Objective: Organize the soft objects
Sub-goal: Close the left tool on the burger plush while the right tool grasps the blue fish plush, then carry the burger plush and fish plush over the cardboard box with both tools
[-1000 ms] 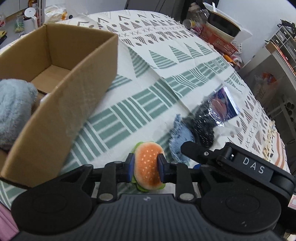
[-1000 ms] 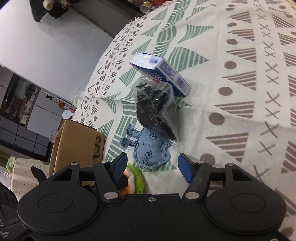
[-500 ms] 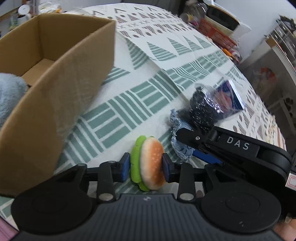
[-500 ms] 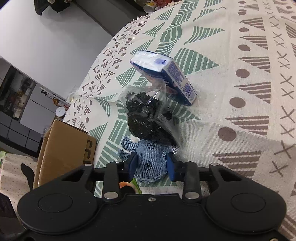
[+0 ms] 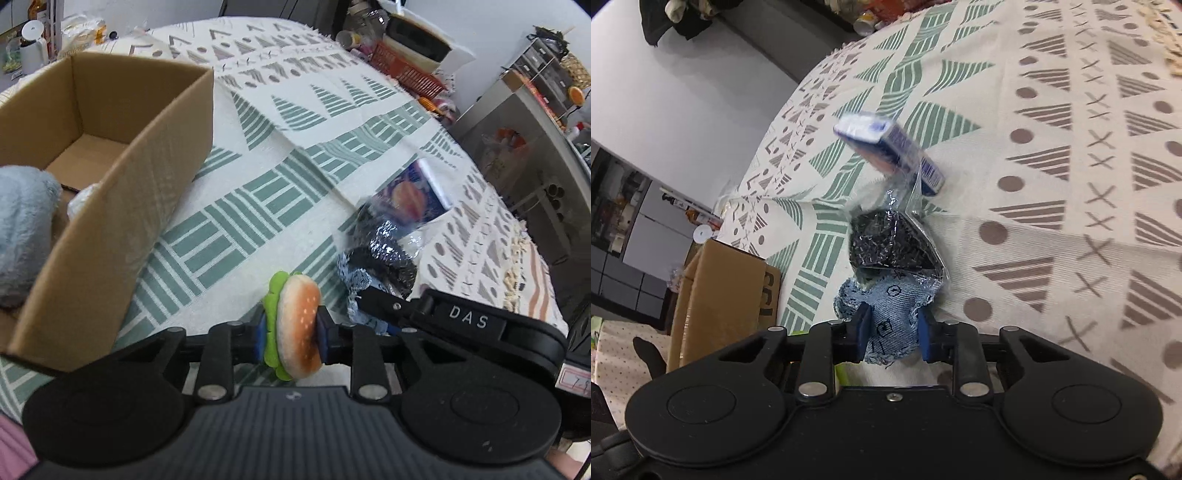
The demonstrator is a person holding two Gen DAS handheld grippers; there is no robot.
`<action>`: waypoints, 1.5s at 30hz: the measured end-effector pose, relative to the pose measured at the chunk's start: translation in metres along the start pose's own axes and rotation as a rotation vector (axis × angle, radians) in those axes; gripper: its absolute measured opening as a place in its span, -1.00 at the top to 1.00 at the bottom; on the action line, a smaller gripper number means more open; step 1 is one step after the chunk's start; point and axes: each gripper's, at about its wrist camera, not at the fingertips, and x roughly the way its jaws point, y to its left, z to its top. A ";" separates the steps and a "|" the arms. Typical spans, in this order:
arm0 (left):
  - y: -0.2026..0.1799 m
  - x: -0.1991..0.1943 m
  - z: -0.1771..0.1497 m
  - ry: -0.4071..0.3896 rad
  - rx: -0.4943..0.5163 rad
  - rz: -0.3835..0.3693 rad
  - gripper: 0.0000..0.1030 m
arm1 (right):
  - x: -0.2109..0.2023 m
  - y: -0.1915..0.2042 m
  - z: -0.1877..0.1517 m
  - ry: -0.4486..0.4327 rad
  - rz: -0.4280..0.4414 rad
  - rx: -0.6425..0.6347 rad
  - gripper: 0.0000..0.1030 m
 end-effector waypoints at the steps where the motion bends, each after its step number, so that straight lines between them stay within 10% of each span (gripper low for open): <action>1: -0.001 -0.005 0.000 -0.005 0.002 -0.006 0.51 | -0.005 0.000 -0.001 -0.008 0.003 0.007 0.49; 45: 0.082 -0.109 0.073 -0.235 0.069 -0.155 0.50 | -0.065 0.129 -0.019 -0.186 0.048 -0.122 0.50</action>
